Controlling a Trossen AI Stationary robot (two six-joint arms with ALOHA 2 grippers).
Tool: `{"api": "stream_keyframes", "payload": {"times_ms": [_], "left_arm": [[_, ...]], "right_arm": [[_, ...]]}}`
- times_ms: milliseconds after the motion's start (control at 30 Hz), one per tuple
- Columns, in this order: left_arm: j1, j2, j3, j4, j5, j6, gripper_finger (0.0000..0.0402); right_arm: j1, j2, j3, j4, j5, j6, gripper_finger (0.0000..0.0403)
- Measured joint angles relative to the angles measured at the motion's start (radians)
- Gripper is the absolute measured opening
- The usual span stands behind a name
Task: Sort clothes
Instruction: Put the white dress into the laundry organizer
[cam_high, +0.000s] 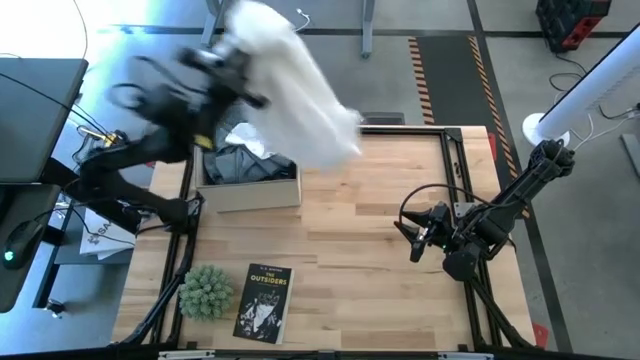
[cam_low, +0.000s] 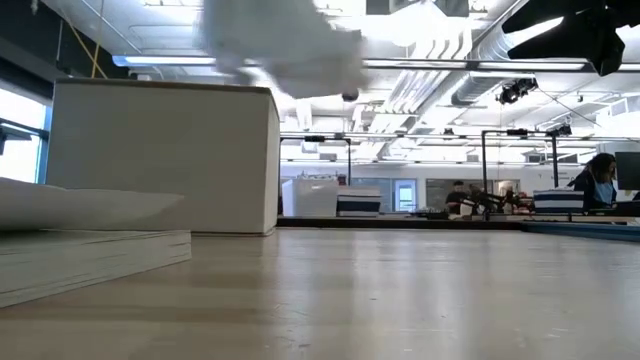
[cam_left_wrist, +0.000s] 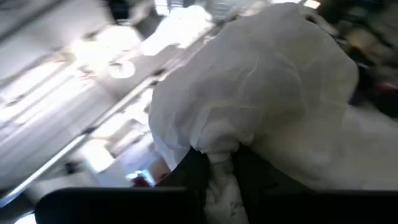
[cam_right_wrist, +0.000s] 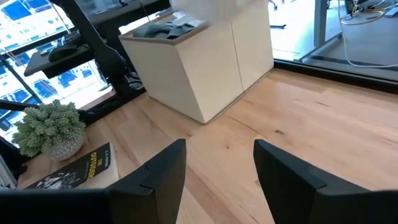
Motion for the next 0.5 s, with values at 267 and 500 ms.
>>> {"api": "stream_keyframes", "payload": {"times_ms": [267, 500], "left_arm": [[0.091, -0.210, 0.003, -0.359, 0.168, -0.364, 0.0034], [0.127, -0.196, 0.009, -0.449, 0.527, -0.692, 0.0034]], "right_arm": [[0.000, 0.000, 0.000, 0.000, 0.018, -0.014, 0.0184], [0.000, 0.000, 0.000, 0.000, 0.041, -0.016, 0.0184]]}}
